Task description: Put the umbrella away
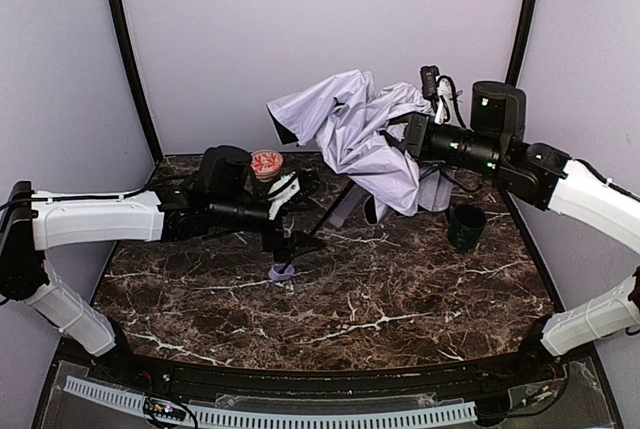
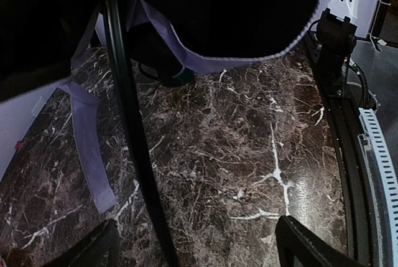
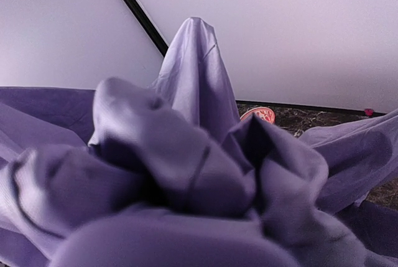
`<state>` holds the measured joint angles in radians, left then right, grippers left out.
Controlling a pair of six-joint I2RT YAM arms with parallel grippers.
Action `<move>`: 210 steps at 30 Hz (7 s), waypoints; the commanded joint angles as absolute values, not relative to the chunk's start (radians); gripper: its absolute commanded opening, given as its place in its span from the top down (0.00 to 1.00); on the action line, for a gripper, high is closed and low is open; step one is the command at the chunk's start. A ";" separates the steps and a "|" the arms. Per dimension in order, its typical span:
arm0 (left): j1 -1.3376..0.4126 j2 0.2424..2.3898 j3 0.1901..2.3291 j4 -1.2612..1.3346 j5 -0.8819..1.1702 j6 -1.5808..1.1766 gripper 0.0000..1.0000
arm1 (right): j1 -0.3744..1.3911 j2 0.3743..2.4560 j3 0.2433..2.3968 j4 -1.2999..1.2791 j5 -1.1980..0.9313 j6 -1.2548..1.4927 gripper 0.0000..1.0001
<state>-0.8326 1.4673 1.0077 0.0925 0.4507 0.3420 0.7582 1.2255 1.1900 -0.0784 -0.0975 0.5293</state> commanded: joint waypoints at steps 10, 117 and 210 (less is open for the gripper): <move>-0.891 1.609 1.110 0.160 0.345 0.406 0.57 | 0.756 1.177 1.119 0.128 -0.115 0.627 0.98; -0.581 0.923 0.695 0.290 -0.160 -0.083 0.23 | 0.770 1.327 1.500 -0.665 -0.400 -0.337 1.00; -0.868 1.548 1.153 0.555 0.056 0.142 0.58 | 0.770 1.203 1.697 -0.590 -0.538 -0.212 1.00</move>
<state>-0.8680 1.5581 1.1442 0.5339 0.0597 0.1284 0.7712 1.2442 1.6981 -0.6998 -0.5152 -0.2253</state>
